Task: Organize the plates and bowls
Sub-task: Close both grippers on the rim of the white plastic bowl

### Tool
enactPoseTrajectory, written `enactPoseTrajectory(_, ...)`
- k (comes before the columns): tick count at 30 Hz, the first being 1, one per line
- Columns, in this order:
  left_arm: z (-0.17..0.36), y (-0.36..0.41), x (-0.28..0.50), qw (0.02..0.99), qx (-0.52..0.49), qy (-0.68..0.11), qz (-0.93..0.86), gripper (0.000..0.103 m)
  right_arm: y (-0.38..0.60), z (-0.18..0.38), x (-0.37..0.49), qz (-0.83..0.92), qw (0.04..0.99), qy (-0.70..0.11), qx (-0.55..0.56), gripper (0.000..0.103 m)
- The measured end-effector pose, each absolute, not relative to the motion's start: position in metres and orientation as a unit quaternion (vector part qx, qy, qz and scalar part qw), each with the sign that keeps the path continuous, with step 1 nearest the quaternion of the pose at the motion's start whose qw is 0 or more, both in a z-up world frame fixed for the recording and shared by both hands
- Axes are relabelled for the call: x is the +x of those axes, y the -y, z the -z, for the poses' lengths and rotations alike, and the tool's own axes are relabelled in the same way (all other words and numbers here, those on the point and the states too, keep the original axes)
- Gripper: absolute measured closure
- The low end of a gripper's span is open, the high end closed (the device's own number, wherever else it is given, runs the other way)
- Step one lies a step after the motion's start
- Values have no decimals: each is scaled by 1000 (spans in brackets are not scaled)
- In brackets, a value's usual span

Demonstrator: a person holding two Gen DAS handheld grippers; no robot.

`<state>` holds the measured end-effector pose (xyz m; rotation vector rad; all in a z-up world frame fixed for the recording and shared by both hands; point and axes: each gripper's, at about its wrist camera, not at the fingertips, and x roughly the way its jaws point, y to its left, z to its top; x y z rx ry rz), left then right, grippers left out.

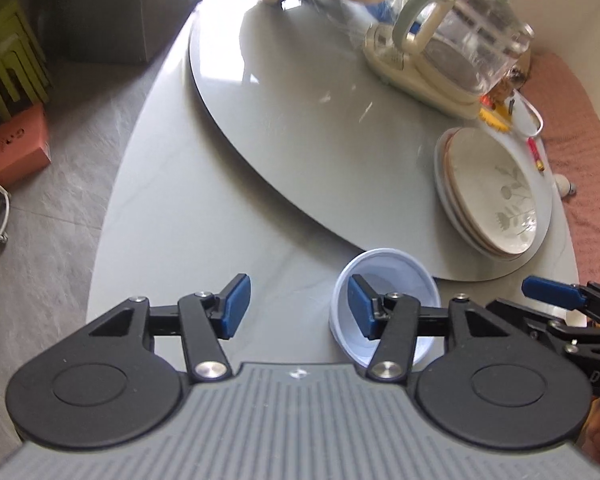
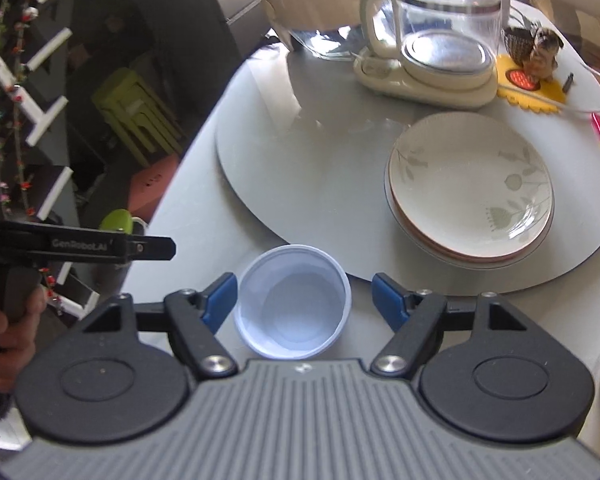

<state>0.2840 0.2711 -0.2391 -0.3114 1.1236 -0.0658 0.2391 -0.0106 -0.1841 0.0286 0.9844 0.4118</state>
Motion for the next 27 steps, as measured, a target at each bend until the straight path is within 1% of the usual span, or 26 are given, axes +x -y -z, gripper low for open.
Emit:
enactPoseTrajectory(5, 263, -263, 305, 818, -144, -552, 74, 43, 2, 204, 254, -164, 863, -477, 5, 29)
enactPoseTrajectory(8, 270, -250, 313, 810, -136, -562, 98, 43, 1, 214, 263, -153, 858, -490, 8, 35)
enactPoseTrajectory(13, 286, -230, 322, 794, -115, -584, 128, 43, 1, 232, 272, -140, 841, -522, 16, 53)
enactPoseTrajectory(15, 298, -224, 325, 783, -104, -599, 132, 44, 4, 240, 274, -134, 834, -534, 29, 54)
enactPoseTrajectory(20, 320, -218, 335, 760, -100, -626, 141, 45, 11, 259, 279, -111, 814, -568, 55, 67)
enactPoseTrajectory(26, 331, -211, 340, 756, -91, -632, 140, 51, 10, 269, 282, -111, 811, -572, 44, 71)
enactPoseTrajectory(27, 333, -210, 341, 757, -88, -633, 139, 54, 11, 271, 284, -111, 810, -574, 47, 72)
